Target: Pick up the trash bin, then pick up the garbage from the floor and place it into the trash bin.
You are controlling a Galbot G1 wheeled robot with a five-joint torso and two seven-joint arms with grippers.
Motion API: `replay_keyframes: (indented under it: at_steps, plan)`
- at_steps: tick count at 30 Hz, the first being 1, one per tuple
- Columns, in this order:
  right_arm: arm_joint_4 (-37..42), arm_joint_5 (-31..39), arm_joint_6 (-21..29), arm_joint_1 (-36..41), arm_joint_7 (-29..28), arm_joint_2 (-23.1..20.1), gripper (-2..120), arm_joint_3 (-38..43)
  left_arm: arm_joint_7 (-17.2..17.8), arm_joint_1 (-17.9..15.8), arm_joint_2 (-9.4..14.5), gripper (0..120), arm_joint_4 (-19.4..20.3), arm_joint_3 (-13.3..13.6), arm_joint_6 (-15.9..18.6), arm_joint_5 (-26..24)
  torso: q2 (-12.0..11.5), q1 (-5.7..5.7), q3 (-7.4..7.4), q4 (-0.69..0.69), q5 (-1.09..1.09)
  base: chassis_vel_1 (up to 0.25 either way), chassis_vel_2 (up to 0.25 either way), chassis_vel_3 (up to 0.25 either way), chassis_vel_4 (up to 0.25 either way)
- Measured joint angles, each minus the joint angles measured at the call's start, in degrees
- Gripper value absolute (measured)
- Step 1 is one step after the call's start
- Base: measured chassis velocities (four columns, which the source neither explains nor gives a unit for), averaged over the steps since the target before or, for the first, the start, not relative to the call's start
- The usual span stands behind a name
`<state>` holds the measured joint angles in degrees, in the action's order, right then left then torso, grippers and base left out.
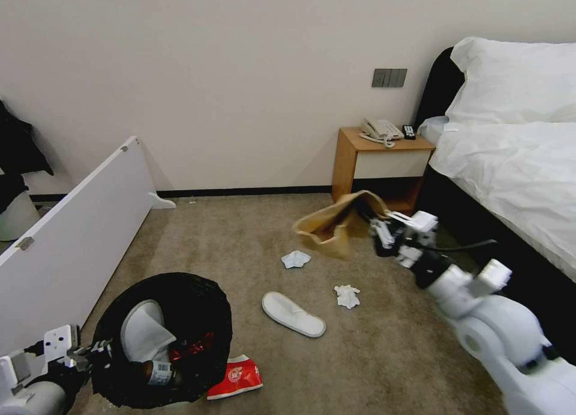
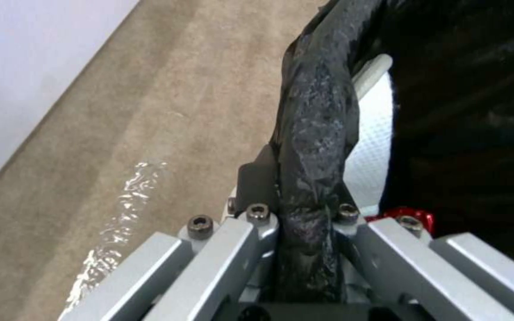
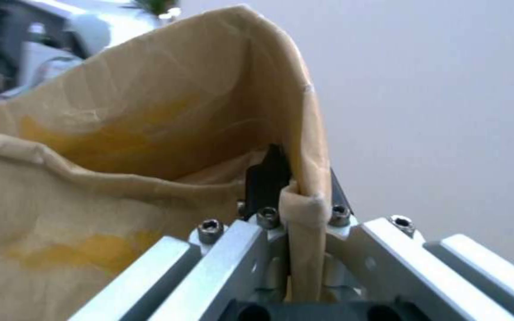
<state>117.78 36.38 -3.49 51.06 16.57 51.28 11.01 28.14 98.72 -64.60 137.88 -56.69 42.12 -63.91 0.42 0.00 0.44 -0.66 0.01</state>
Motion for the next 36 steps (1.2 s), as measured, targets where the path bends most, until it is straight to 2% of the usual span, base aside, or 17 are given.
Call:
replay_keyframes:
  at_steps: [1,2,6,9,10,14,26,36]
  plan:
    - [-1.1,0.0,-0.1,-3.2,0.2,0.6,0,-3.1,0.0,0.0,-0.1,3,-0.2,0.3,0.0,0.3,0.0,0.00,0.00,0.03,0.01,0.000,0.000,0.000,0.000]
    - [-1.1,0.0,-0.1,-3.2,0.2,0.6,0,-3.1,0.0,0.0,-0.1,3,-0.2,0.3,0.0,0.3,0.0,0.00,0.00,0.03,0.01,0.000,0.000,0.000,0.000]
    - [-5.4,-0.8,-0.8,-16.0,1.6,3.1,0,-15.5,-0.1,1.1,-0.2,3,-0.5,1.0,0.0,1.8,0.0,0.00,0.00,0.09,-0.03,0.000,0.000,0.000,0.000]
    - [-6.2,-0.9,-0.9,-18.5,1.8,3.7,0,-18.9,-0.1,1.1,-0.1,3,-0.5,1.0,0.0,1.9,0.0,0.00,-0.01,0.05,-0.03,0.000,0.000,0.000,0.000]
    - [-7.0,-1.2,-1.0,-20.8,2.0,4.3,0,-22.3,-0.1,1.2,0.0,3,-0.5,0.9,0.0,2.0,0.0,0.00,-0.01,-0.01,-0.02,0.000,0.000,0.000,0.000]
    - [-8.1,-2.9,-1.5,-23.9,2.9,5.7,0,-27.2,-0.1,1.4,0.2,3,-0.5,0.9,0.0,2.0,0.0,0.00,-0.01,0.03,-0.02,0.000,0.000,0.000,0.000]
    - [-9.5,-6.5,-2.9,-28.7,3.8,5.7,0,-36.6,0.3,1.5,0.1,3,-0.4,1.0,0.0,2.0,0.0,0.00,-0.01,0.04,-0.01,0.000,0.000,0.000,0.000]
    - [-12.0,-16.1,-5.8,-27.6,4.6,5.4,0,-40.9,0.9,1.9,0.2,3,0.4,0.8,0.0,1.0,0.0,0.00,-0.01,0.03,-0.01,0.000,0.000,0.000,0.000]
